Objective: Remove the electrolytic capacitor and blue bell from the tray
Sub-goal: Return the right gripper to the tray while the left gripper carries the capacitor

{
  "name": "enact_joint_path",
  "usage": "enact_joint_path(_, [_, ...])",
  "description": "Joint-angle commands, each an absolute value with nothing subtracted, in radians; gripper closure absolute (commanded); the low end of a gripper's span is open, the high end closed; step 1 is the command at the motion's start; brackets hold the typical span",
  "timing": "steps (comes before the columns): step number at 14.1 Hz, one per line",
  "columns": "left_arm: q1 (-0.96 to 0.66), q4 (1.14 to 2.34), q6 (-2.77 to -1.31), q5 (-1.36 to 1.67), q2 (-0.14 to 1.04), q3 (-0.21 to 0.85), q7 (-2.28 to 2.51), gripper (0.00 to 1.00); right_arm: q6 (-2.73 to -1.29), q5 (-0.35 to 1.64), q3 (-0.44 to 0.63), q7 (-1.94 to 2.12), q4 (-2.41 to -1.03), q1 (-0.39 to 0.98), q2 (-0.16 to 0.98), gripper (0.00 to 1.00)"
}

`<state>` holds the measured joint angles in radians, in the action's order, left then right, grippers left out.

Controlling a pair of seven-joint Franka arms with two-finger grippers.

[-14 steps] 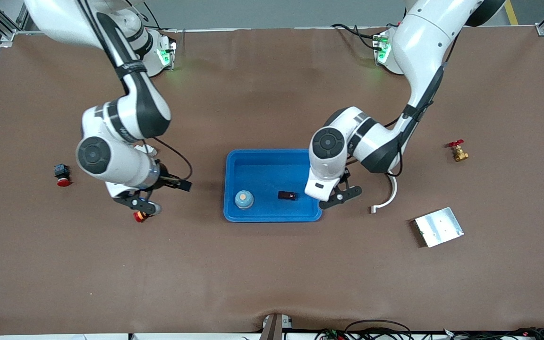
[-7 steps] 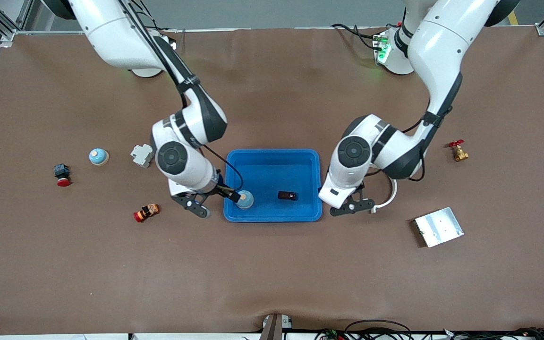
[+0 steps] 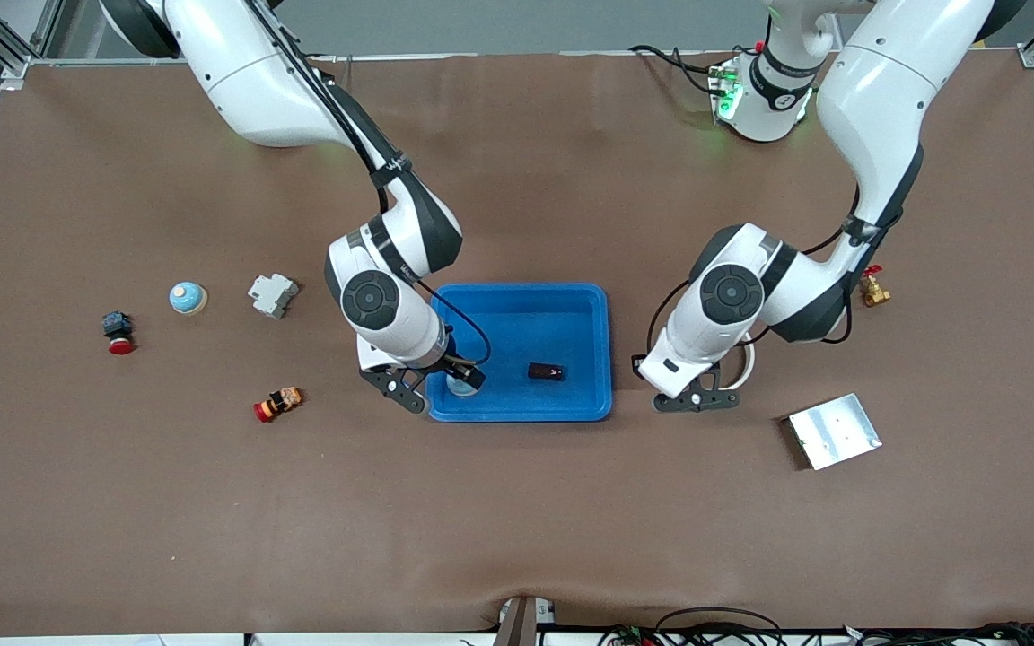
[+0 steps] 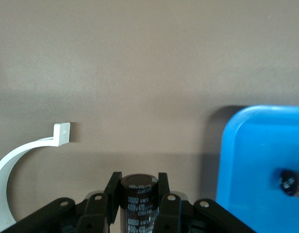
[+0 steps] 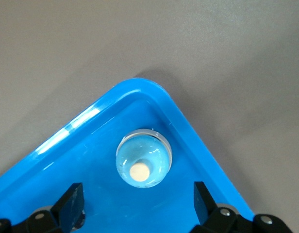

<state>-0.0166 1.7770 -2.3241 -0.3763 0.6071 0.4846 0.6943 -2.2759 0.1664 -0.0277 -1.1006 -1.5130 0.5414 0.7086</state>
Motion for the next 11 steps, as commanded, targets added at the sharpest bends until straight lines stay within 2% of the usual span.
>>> enact_joint_path(1, [-0.003,1.935,-2.432,-0.426,0.523,0.499,0.686,1.0,-2.269,0.166,-0.009,-1.237,-1.463,0.58,0.762,0.0])
enact_joint_path(5, [0.076,2.1,-2.634,-0.555,0.486,0.499,0.689,1.0,-2.269,0.114,-0.011,-1.388,-1.416,0.581,0.814,0.0])
enact_joint_path(11, [0.144,2.161,-2.671,-0.672,0.468,0.497,0.699,1.0,-2.275,0.057,0.011,-1.492,-1.399,0.606,0.838,0.0])
